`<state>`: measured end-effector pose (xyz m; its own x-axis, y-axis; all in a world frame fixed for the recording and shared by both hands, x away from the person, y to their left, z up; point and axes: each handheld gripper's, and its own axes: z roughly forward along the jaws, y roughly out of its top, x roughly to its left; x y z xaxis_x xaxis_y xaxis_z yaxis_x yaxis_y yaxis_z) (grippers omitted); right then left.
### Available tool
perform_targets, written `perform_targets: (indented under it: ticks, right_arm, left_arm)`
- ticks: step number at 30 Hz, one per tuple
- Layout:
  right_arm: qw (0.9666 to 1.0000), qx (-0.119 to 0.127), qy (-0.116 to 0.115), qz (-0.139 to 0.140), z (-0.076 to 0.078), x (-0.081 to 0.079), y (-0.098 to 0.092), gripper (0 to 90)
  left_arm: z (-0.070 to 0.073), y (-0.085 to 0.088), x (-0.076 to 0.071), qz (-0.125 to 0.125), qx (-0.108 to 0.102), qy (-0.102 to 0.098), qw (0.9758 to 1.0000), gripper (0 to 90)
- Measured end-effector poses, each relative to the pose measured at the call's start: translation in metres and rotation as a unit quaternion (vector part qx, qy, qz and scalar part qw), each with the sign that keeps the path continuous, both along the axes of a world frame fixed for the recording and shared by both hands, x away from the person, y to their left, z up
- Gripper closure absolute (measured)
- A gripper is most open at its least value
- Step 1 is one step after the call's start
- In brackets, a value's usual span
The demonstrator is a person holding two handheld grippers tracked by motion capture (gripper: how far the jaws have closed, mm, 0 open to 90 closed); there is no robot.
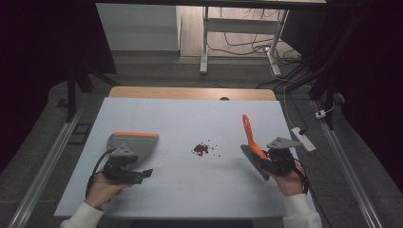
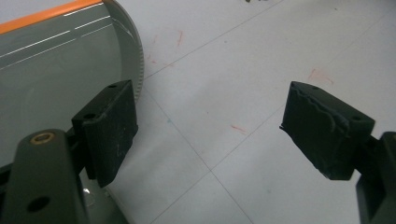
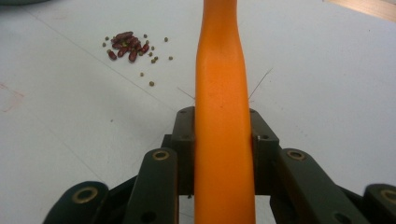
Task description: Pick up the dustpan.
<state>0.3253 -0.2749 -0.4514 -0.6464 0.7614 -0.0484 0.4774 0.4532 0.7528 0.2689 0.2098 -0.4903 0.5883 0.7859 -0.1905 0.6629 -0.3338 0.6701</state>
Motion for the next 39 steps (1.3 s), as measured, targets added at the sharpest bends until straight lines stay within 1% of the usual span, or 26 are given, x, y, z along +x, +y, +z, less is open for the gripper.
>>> perform_targets:
  ticks: [3, 5, 7, 9, 10, 11, 14, 16, 18, 22, 25, 26, 27, 28, 30, 33, 35, 36, 37, 39]
  right_arm:
    - [1.0000, 0.006, -0.002, -0.001, 0.002, -0.001, 0.000, 70.0]
    - [1.0000, 0.006, -0.005, 0.002, 0.004, -0.001, 0.000, 70.0]
    - [1.0000, 0.003, -0.008, 0.003, 0.005, -0.002, 0.000, 70.0]
    - [1.0000, 0.003, -0.008, 0.003, 0.004, -0.002, 0.000, 70.0]
    - [1.0000, 0.006, -0.007, 0.003, 0.004, -0.003, -0.001, 70.0]
    - [0.9999, 0.009, -0.006, 0.003, 0.005, -0.003, -0.001, 70.0]
    - [0.9998, 0.014, -0.007, 0.009, 0.006, -0.004, -0.001, 70.0]
    - [0.9998, 0.014, -0.008, 0.011, 0.006, -0.003, -0.001, 70.0]
    - [0.9998, 0.014, -0.007, 0.012, 0.006, -0.003, -0.001, 70.0]
    - [0.9999, 0.009, -0.008, 0.012, 0.005, -0.003, 0.000, 70.0]
    - [0.9999, 0.009, -0.008, 0.009, 0.005, -0.003, -0.001, 70.0]
    - [0.9999, 0.008, -0.008, 0.009, 0.005, -0.003, -0.001, 70.0]
    - [0.9999, 0.008, -0.008, 0.009, 0.005, -0.003, -0.001, 70.0]
    - [0.9999, 0.006, -0.009, 0.008, 0.005, -0.003, -0.001, 70.0]
    - [0.9999, 0.006, -0.009, 0.009, 0.005, -0.003, -0.001, 70.0]
    - [0.9999, 0.002, -0.010, 0.011, 0.005, -0.004, 0.001, 70.0]
    - [0.9999, 0.000, -0.010, 0.013, 0.004, -0.004, 0.002, 70.0]
    - [0.9999, 0.000, -0.010, 0.013, 0.004, -0.004, 0.003, 70.0]
    - [0.9999, 0.000, -0.009, 0.014, 0.004, -0.004, 0.004, 70.0]
    - [0.9999, -0.001, -0.007, 0.016, 0.003, -0.004, 0.005, 70.0]
  left_arm:
    - [0.004, -0.003, -0.002, 0.000, 0.001, 0.001, 1.0000, 18.4]
    - [0.008, -0.005, -0.002, 0.004, -0.001, 0.001, 1.0000, 18.4]
    - [0.014, -0.007, -0.002, 0.001, -0.002, 0.000, 1.0000, 18.4]
    - [0.019, -0.010, 0.000, -0.005, 0.001, 0.013, 0.9999, 18.2]
    - [0.021, -0.011, 0.000, -0.001, 0.004, 0.015, 0.9999, 17.9]
    - [0.023, -0.012, 0.000, 0.004, 0.007, 0.017, 0.9998, 18.1]
    - [0.027, -0.013, 0.002, 0.031, 0.014, 0.027, 0.9991, 18.4]
    - [0.029, -0.011, 0.003, 0.052, 0.013, 0.032, 0.9980, 18.5]
    - [0.031, -0.008, 0.004, 0.065, 0.012, 0.034, 0.9972, 18.5]
    - [0.032, 0.001, 0.002, 0.081, 0.013, 0.041, 0.9958, 17.7]
    - [0.030, 0.009, 0.000, 0.091, 0.012, 0.052, 0.9945, 15.3]
    - [0.029, 0.012, 0.000, 0.092, 0.013, 0.056, 0.9941, 15.1]
    - [0.029, 0.012, 0.000, 0.092, 0.013, 0.056, 0.9941, 15.0]
    - [0.027, 0.017, -0.001, 0.098, 0.013, 0.063, 0.9930, 14.8]
    - [0.027, 0.022, -0.002, 0.107, 0.012, 0.066, 0.9920, 14.7]
    - [0.026, 0.027, -0.004, 0.126, 0.010, 0.067, 0.9897, 14.4]
    - [0.025, 0.031, -0.003, 0.134, 0.008, 0.073, 0.9883, 14.3]
    - [0.023, 0.033, -0.002, 0.141, 0.008, 0.079, 0.9868, 14.3]
    - [0.021, 0.035, -0.002, 0.144, 0.009, 0.083, 0.9860, 14.2]
    - [0.016, 0.038, -0.001, 0.152, 0.007, 0.095, 0.9837, 14.2]
